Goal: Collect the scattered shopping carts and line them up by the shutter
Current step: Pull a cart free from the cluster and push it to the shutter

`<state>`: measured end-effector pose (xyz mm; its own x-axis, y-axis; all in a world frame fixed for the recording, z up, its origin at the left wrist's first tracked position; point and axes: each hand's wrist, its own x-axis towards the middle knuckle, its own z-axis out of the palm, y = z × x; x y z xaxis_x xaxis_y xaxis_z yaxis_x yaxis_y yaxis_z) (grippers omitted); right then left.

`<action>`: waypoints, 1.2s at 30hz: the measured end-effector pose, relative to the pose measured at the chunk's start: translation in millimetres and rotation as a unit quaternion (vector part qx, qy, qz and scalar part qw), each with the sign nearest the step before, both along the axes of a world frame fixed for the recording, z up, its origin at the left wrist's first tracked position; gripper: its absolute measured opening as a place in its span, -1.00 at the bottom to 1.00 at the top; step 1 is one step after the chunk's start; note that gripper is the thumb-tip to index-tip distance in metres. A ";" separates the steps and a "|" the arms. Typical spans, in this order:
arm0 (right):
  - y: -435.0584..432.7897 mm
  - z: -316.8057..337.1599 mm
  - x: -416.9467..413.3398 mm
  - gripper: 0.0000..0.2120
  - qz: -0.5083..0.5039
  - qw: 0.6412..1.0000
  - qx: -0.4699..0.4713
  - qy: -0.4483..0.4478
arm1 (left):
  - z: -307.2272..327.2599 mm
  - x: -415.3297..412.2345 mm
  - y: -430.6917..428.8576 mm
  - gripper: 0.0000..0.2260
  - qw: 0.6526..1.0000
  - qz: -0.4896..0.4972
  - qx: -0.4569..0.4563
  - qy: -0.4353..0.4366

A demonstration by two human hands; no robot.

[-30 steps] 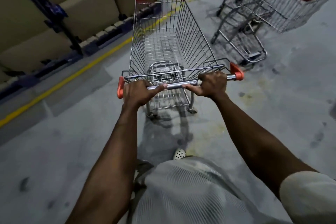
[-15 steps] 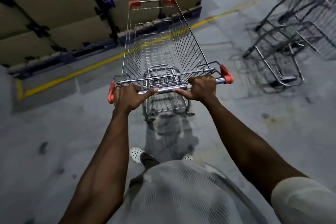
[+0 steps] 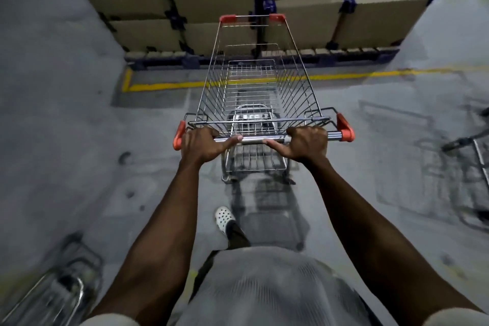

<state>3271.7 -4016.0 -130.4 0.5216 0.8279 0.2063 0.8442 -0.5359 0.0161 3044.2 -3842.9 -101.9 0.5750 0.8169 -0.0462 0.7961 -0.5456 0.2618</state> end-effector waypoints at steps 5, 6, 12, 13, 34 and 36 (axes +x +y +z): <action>36.9 6.9 -16.5 -0.11 0.055 0.998 0.006 0.016 | 2.5 -30.7 10.7 -0.19 0.999 0.049 0.005 -0.008; 45.2 9.4 -20.2 -0.11 0.071 0.997 0.001 0.017 | 3.7 -37.0 12.7 -0.21 0.998 0.058 0.007 -0.009; 88.4 13.6 -41.1 -0.08 0.143 0.989 0.000 0.022 | 6.6 -69.3 26.0 -0.24 0.993 0.115 0.012 -0.010; 95.7 13.3 -45.2 -0.07 0.151 0.988 0.002 0.032 | 5.6 -74.5 29.0 -0.22 0.992 0.125 0.014 -0.009; 298.4 17.7 -165.5 -0.03 0.244 0.953 -0.142 0.108 | -24.2 -203.2 160.8 -0.21 0.952 0.287 0.103 0.023; 329.3 21.0 -176.2 -0.07 0.254 0.946 -0.156 0.125 | -27.3 -215.3 187.7 -0.16 0.949 0.299 0.099 0.014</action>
